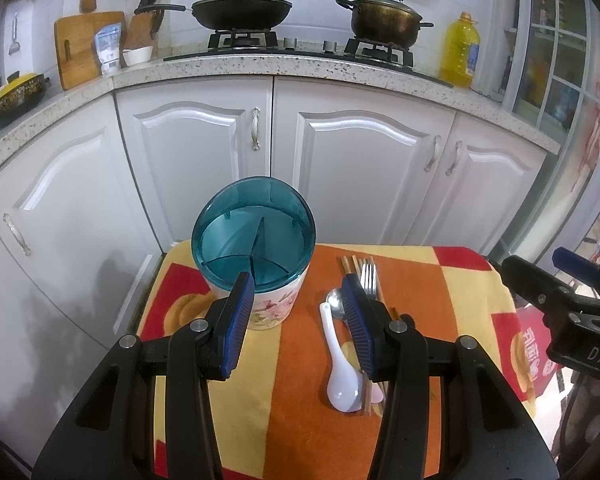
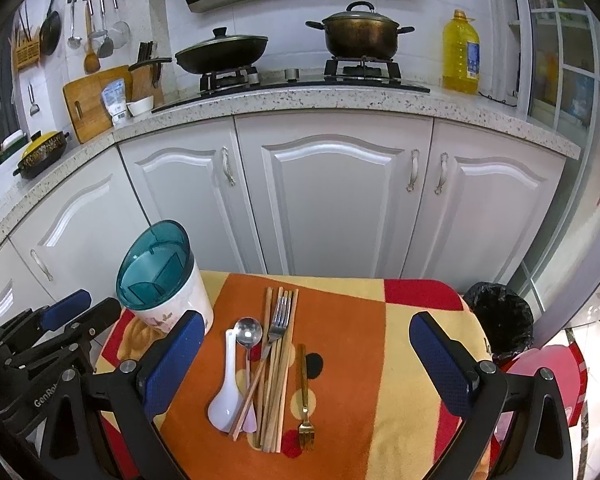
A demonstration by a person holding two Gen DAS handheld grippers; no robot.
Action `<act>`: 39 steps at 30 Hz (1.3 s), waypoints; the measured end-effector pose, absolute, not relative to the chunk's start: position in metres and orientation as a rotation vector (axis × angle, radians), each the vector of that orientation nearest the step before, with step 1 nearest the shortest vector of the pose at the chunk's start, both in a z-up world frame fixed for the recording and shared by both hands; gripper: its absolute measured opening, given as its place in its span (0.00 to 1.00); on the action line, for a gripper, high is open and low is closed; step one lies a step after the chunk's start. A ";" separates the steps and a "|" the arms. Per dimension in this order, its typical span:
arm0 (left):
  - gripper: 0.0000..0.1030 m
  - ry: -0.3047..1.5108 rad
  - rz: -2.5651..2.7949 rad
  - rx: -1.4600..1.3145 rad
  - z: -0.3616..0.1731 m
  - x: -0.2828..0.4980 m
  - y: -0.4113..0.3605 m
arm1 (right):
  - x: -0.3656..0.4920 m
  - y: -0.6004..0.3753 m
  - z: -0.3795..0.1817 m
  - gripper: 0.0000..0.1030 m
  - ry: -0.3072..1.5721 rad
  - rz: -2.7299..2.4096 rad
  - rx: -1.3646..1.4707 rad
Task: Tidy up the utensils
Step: 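Lower both tools toward the utensils lying beside the floral cup, then grasp the white ceramic spoon with the left tool while the right tool grasps the silver fork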
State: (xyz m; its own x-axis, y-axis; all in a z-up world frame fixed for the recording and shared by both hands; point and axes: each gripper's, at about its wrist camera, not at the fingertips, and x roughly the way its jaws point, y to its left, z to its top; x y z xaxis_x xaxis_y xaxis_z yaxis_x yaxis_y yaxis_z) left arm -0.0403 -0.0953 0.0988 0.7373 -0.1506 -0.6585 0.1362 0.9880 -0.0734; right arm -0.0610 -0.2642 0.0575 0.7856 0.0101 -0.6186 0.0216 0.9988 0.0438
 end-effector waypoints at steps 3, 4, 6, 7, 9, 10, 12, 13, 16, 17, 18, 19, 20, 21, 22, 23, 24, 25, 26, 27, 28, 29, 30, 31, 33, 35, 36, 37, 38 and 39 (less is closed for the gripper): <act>0.44 0.735 -0.163 -0.024 0.096 -0.040 -0.095 | -0.060 -0.267 0.054 1.00 0.678 -0.006 0.051; 0.44 0.740 -0.166 -0.028 0.095 -0.039 -0.095 | -0.060 -0.268 0.052 1.00 0.683 -0.003 0.049; 0.44 0.755 -0.178 -0.042 0.090 -0.038 -0.094 | -0.059 -0.270 0.047 1.00 0.692 0.000 0.043; 0.44 0.764 -0.184 -0.048 0.087 -0.037 -0.093 | -0.058 -0.271 0.043 1.00 0.701 0.004 0.040; 0.44 0.796 -0.220 -0.069 0.077 -0.035 -0.092 | -0.054 -0.273 0.032 1.00 0.724 0.022 0.043; 0.44 0.815 -0.237 -0.079 0.071 -0.034 -0.091 | -0.052 -0.274 0.025 0.99 0.738 0.031 0.048; 0.44 0.853 -0.254 -0.087 0.057 -0.033 -0.092 | -0.047 -0.276 0.009 0.94 0.766 0.052 0.057; 0.44 0.866 -0.258 -0.087 0.050 -0.032 -0.093 | -0.044 -0.277 0.002 0.91 0.782 0.057 0.059; 0.44 0.900 -0.274 -0.073 0.031 -0.030 -0.099 | -0.033 -0.279 -0.022 0.76 0.844 0.086 0.080; 0.44 0.905 -0.277 -0.070 0.026 -0.030 -0.101 | -0.028 -0.280 -0.030 0.74 0.869 0.100 0.097; 0.44 0.914 -0.280 -0.065 0.020 -0.028 -0.104 | -0.025 -0.282 -0.035 0.73 0.879 0.110 0.111; 0.44 0.924 -0.283 -0.062 0.013 -0.026 -0.106 | -0.022 -0.283 -0.042 0.71 0.892 0.123 0.130; 0.44 0.936 -0.287 -0.060 0.008 -0.023 -0.108 | -0.017 -0.284 -0.048 0.64 0.906 0.132 0.144; 0.44 0.950 -0.290 -0.060 0.001 -0.020 -0.110 | -0.014 -0.283 -0.053 0.61 0.919 0.136 0.153; 0.44 0.963 -0.292 -0.062 -0.004 -0.017 -0.111 | -0.011 -0.284 -0.057 0.58 0.928 0.140 0.161; 0.44 0.981 -0.297 -0.066 -0.010 -0.013 -0.113 | -0.009 -0.284 -0.060 0.58 0.934 0.143 0.167; 0.44 1.003 -0.302 -0.071 -0.018 -0.009 -0.115 | -0.005 -0.286 -0.065 0.57 0.943 0.144 0.174; 0.43 1.023 -0.306 -0.076 -0.025 -0.006 -0.117 | -0.003 -0.287 -0.067 0.57 0.949 0.144 0.177; 0.43 1.034 -0.306 -0.080 -0.029 -0.003 -0.118 | 0.000 -0.289 -0.071 0.57 0.957 0.145 0.183; 0.43 1.048 -0.304 -0.088 -0.035 0.001 -0.120 | 0.003 -0.290 -0.074 0.57 0.963 0.145 0.189; 0.43 1.053 -0.301 -0.097 -0.038 0.005 -0.121 | 0.005 -0.291 -0.076 0.57 0.969 0.145 0.194; 0.43 1.053 -0.298 -0.104 -0.040 0.008 -0.121 | 0.007 -0.293 -0.078 0.57 0.975 0.147 0.202; 0.43 1.051 -0.293 -0.112 -0.043 0.012 -0.123 | 0.010 -0.294 -0.079 0.57 0.982 0.149 0.207; 0.43 1.049 -0.289 -0.113 -0.044 0.015 -0.124 | 0.012 -0.294 -0.081 0.57 0.986 0.152 0.209; 0.43 1.050 -0.280 -0.100 -0.049 0.021 -0.131 | 0.016 -0.294 -0.082 0.57 0.993 0.162 0.208; 0.43 1.058 -0.272 -0.087 -0.053 0.025 -0.135 | 0.020 -0.291 -0.083 0.57 1.001 0.172 0.197; 0.41 1.068 -0.267 -0.080 -0.057 0.028 -0.140 | 0.021 -0.291 -0.084 0.57 1.003 0.173 0.196; 0.35 1.076 -0.266 -0.075 -0.059 0.029 -0.141 | 0.022 -0.291 -0.084 0.57 1.005 0.174 0.197; 0.32 1.075 -0.256 -0.059 -0.060 0.030 -0.144 | 0.022 -0.291 -0.084 0.57 1.007 0.173 0.200; 0.29 1.061 -0.247 -0.032 -0.060 0.031 -0.147 | 0.022 -0.292 -0.084 0.57 1.008 0.172 0.206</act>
